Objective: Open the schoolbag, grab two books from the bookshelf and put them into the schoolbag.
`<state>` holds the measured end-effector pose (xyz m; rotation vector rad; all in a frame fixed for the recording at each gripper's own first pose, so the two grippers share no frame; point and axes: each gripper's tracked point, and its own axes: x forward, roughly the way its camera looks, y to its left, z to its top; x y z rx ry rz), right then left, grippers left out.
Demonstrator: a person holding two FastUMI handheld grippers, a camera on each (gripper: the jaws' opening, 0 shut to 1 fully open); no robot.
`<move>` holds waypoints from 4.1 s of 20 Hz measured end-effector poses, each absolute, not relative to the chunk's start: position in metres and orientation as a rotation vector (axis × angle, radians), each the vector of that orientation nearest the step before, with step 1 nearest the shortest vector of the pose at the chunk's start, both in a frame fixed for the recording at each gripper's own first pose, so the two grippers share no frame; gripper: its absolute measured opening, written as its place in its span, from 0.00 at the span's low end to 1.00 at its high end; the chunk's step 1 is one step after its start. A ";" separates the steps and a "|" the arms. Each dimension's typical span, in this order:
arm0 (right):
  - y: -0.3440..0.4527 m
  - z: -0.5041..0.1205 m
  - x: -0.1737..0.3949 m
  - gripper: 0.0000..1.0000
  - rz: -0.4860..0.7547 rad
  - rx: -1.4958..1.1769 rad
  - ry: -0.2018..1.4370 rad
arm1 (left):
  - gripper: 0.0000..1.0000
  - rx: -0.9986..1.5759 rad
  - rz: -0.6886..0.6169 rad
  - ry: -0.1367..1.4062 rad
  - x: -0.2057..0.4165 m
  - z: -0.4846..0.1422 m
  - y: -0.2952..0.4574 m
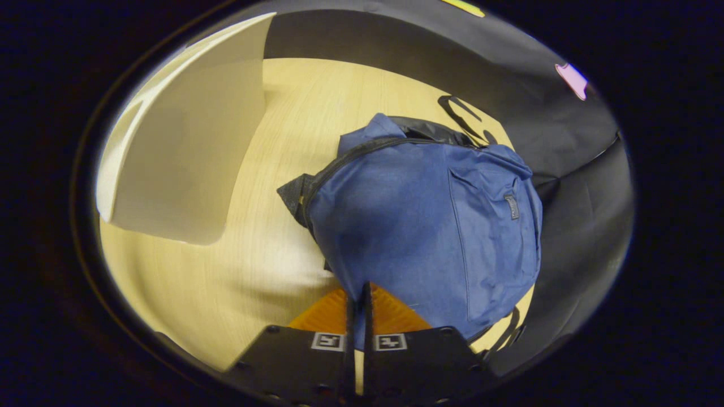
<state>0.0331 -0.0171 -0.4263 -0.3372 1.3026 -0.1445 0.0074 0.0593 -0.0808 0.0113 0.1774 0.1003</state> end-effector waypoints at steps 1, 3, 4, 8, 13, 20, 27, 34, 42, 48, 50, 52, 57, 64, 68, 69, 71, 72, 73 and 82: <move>-0.016 -0.422 0.034 0.01 -0.132 -0.315 1.300 | 0.99 0.010 0.100 0.177 0.007 -0.081 0.059; -0.018 -0.412 0.033 0.00 -0.102 -0.294 1.285 | 0.99 0.003 0.100 0.176 0.005 -0.080 0.060; -0.019 -0.406 0.033 0.00 -0.090 -0.296 1.270 | 0.99 0.000 0.101 0.177 0.005 -0.081 0.061; -0.026 -0.374 0.034 0.03 -0.062 -0.357 1.189 | 0.99 -0.013 0.102 0.187 0.002 -0.084 0.059; -0.047 -0.334 0.034 0.00 -0.060 -0.387 1.133 | 0.99 -0.026 0.091 0.193 0.002 -0.087 0.055; -0.105 -0.271 0.056 0.00 -0.066 -0.490 1.051 | 0.99 -0.013 0.066 0.222 0.008 -0.092 0.049; -0.161 -0.239 0.076 0.00 -0.107 -0.566 1.004 | 0.99 -0.072 0.026 0.324 0.017 -0.109 0.041; -0.208 -0.221 0.087 0.00 -0.159 -0.558 0.971 | 0.99 -0.088 -0.028 0.491 0.032 -0.129 0.046; -0.278 -0.209 0.093 0.00 -0.225 -0.561 0.962 | 0.99 -0.117 -0.107 0.764 0.064 -0.162 0.038; -0.301 -0.212 0.094 0.00 -0.217 -0.522 0.970 | 0.99 -0.104 -0.114 1.000 0.091 -0.199 0.048; -0.301 -0.214 0.094 0.00 -0.208 -0.504 0.973 | 0.99 -0.131 -0.114 1.084 0.096 -0.208 0.048; -0.303 -0.216 0.094 0.00 -0.199 -0.497 0.975 | 1.00 -0.120 -0.126 1.147 0.098 -0.212 0.048; -0.306 -0.216 0.094 0.00 -0.181 -0.477 0.977 | 0.99 -0.052 -0.150 1.238 0.108 -0.217 0.039; -0.310 -0.219 0.094 0.00 -0.159 -0.449 0.978 | 0.86 -0.063 -0.116 1.396 0.101 -0.245 0.048; -0.311 -0.223 0.093 0.00 -0.152 -0.427 0.985 | 0.72 -0.032 -0.119 1.426 0.102 -0.247 0.048; -0.311 -0.223 0.093 0.00 -0.149 -0.428 0.984 | 0.70 -0.027 -0.119 1.437 0.100 -0.247 0.047; -0.311 -0.223 0.093 0.00 -0.144 -0.428 0.982 | 0.60 -0.027 -0.115 1.471 0.094 -0.248 0.046; -0.311 -0.223 0.093 0.00 -0.143 -0.427 0.982 | 0.54 -0.031 -0.107 1.484 0.092 -0.248 0.047; -0.311 -0.222 0.093 0.00 -0.141 -0.424 0.980 | 0.52 -0.031 -0.099 1.488 0.091 -0.248 0.048; -0.310 -0.222 0.090 0.00 -0.121 -0.423 0.971 | 0.41 -0.043 -0.075 1.488 0.059 -0.207 0.067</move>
